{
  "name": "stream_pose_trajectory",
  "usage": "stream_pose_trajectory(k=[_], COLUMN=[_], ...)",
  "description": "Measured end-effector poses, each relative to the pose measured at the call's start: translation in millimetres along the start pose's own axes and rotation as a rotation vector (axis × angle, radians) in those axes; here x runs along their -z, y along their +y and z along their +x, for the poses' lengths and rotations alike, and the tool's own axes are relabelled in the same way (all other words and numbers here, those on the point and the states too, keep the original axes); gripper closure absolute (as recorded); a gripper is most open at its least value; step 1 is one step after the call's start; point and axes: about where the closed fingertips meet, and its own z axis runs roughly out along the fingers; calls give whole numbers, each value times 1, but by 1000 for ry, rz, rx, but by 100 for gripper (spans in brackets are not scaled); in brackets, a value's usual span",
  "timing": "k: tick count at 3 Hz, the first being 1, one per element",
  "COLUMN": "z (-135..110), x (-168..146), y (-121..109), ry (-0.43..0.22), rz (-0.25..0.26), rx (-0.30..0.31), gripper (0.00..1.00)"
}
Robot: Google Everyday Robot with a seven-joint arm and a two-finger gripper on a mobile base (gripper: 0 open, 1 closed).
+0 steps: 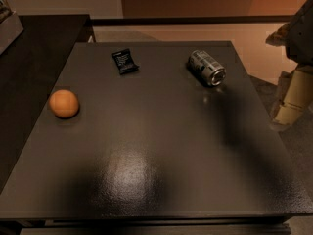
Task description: Place 7up can upright
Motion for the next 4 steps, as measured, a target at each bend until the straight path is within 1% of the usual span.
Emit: stream_pose_trajectory(k=[1,2,3,4], z=[0,-6,-20,-30], x=[0,-19,-53,-80], y=[0,-16,-44,-78], ry=[0,6,55,134], rz=[0,-33,-52,-34], rx=[0,-31,-93,-211], gripper=[0,0,0,0])
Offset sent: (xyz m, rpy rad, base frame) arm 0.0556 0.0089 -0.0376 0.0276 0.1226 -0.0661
